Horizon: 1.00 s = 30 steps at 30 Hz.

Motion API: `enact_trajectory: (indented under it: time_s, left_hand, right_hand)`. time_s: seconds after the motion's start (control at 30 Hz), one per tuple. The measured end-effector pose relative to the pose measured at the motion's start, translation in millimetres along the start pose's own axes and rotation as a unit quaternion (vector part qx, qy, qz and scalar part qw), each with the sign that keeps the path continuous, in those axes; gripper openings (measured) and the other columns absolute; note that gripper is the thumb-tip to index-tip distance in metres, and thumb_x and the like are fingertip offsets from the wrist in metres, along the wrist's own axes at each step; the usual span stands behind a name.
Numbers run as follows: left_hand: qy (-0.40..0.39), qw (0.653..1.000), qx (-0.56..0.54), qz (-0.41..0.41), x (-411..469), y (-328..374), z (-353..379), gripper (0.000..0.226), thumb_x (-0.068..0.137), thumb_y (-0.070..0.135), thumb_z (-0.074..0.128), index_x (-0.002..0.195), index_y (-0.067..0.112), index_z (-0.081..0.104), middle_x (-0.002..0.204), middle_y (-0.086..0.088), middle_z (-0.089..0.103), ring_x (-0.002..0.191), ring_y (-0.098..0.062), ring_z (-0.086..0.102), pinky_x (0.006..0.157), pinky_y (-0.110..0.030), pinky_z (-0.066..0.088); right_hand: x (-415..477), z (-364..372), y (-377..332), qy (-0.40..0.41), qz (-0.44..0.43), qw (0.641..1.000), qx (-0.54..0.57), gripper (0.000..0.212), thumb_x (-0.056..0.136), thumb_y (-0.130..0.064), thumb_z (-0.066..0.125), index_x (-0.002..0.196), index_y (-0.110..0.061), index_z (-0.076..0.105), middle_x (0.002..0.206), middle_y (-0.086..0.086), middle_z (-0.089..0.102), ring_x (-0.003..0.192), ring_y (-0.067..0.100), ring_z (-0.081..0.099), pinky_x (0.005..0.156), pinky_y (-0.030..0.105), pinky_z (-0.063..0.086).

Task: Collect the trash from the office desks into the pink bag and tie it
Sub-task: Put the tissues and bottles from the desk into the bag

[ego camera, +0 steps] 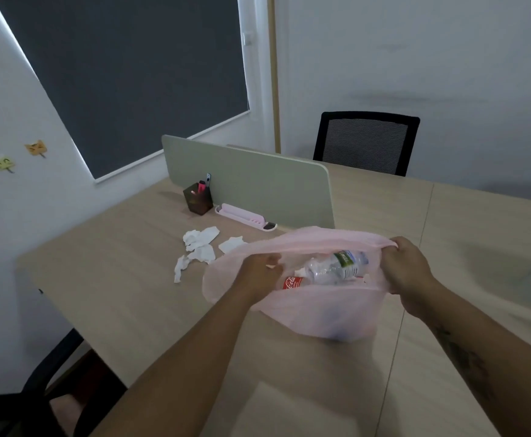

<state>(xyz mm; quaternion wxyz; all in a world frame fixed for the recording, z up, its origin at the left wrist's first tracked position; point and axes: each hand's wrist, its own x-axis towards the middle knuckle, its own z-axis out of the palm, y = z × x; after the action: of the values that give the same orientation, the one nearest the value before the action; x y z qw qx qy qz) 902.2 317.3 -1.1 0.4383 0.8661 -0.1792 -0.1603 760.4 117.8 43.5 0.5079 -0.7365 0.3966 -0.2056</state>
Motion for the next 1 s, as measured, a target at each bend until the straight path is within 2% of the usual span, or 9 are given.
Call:
enact_trajectory:
  time_s: [0.1, 0.2, 0.23, 0.3, 0.4, 0.47, 0.7, 0.83, 1.0]
  left_hand:
    - [0.135, 0.969, 0.166, 0.127, 19, -32, -27, 0.019, 0.088, 0.035, 0.069, 0.097, 0.018, 0.07, 0.093, 0.004, 0.068, 0.093, -0.018, 0.065, 0.081, -0.029, 0.051]
    - [0.269, 0.876, 0.358, 0.179, 36, -78, -47, 0.053, 0.072, 0.05, 0.077, 0.109, 0.017, 0.058, 0.11, -0.008, 0.063, 0.102, -0.032, 0.058, 0.087, -0.044, 0.047]
    - [0.285, 0.872, 0.367, 0.154, 41, -88, -51, 0.063, 0.069, 0.054, 0.074, 0.116, 0.017, 0.054, 0.118, -0.012, 0.06, 0.108, -0.037, 0.056, 0.09, -0.048, 0.042]
    - [0.249, 0.923, 0.288, 0.046, 61, -94, -58, 0.073, 0.071, 0.053, 0.073, 0.129, 0.016, 0.049, 0.125, -0.014, 0.057, 0.112, -0.039, 0.056, 0.09, -0.049, 0.044]
    - [0.059, 0.988, 0.141, -0.021, 106, -77, -46, 0.02, 0.09, 0.028, 0.06, 0.107, 0.018, 0.06, 0.104, -0.009, 0.069, 0.096, -0.034, 0.066, 0.082, -0.042, 0.056]
    - [-0.002, 0.993, 0.113, 0.019, 129, -55, -24, 0.012, 0.092, 0.018, 0.051, 0.081, 0.016, 0.057, 0.091, -0.007, 0.067, 0.092, -0.034, 0.065, 0.079, -0.041, 0.054]
    - [-0.048, 0.995, -0.002, 0.088, 180, 36, 54, 0.024, 0.095, 0.013, 0.046, 0.071, 0.01, 0.049, 0.08, -0.013, 0.058, 0.076, -0.027, 0.052, 0.063, -0.035, 0.035]
    - [-0.035, 0.996, 0.0, 0.082, 198, 22, 52, 0.024, 0.095, 0.014, 0.046, 0.082, 0.0, 0.06, 0.081, -0.016, 0.062, 0.077, -0.029, 0.056, 0.065, -0.036, 0.04]
    - [-0.071, 0.995, -0.068, 0.006, 210, -30, 21, 0.016, 0.091, 0.032, 0.064, 0.099, 0.018, 0.064, 0.099, -0.005, 0.069, 0.089, -0.028, 0.066, 0.074, -0.033, 0.052]
  right_hand:
    - [19, 11, -4, 0.067, 0.012, 0.998, 0.014, 0.028, 0.095, -0.012, 0.034, 0.106, -0.005, 0.058, 0.105, 0.017, 0.058, 0.09, 0.033, 0.055, 0.072, 0.035, 0.047]
    - [39, 21, -13, 0.136, 0.015, 0.99, -0.014, 0.031, 0.097, -0.014, 0.033, 0.111, -0.001, 0.057, 0.112, 0.023, 0.058, 0.092, 0.035, 0.053, 0.078, 0.042, 0.046]
    - [45, 21, -16, 0.154, 0.011, 0.987, -0.034, 0.031, 0.098, -0.013, 0.033, 0.112, 0.001, 0.056, 0.113, 0.025, 0.058, 0.091, 0.033, 0.051, 0.077, 0.041, 0.044]
    - [55, 15, -21, 0.181, 0.001, 0.979, -0.088, 0.031, 0.099, -0.012, 0.034, 0.113, 0.006, 0.054, 0.115, 0.03, 0.056, 0.09, 0.034, 0.049, 0.076, 0.04, 0.04]
    - [67, -7, -24, 0.243, 0.002, 0.96, -0.14, 0.034, 0.098, -0.01, 0.035, 0.117, 0.012, 0.053, 0.119, 0.036, 0.055, 0.105, 0.048, 0.053, 0.087, 0.046, 0.043]
    - [73, -28, -21, 0.282, 0.027, 0.946, -0.159, 0.036, 0.096, -0.012, 0.036, 0.116, 0.011, 0.055, 0.117, 0.038, 0.056, 0.108, 0.051, 0.053, 0.092, 0.049, 0.044]
    - [84, -110, 6, 0.398, 0.096, 0.886, -0.216, 0.042, 0.085, -0.034, 0.029, 0.107, -0.005, 0.05, 0.099, 0.027, 0.056, 0.096, 0.049, 0.057, 0.085, 0.056, 0.05]
    - [52, -74, -32, 0.344, 0.036, 0.9, -0.266, 0.024, 0.095, -0.013, 0.038, 0.111, 0.0, 0.049, 0.109, 0.036, 0.056, 0.098, 0.05, 0.054, 0.083, 0.048, 0.044]
    - [59, -9, -20, 0.227, -0.031, 0.933, -0.279, 0.01, 0.095, -0.012, 0.04, 0.1, -0.011, 0.048, 0.092, 0.022, 0.059, 0.081, 0.039, 0.052, 0.067, 0.037, 0.035]
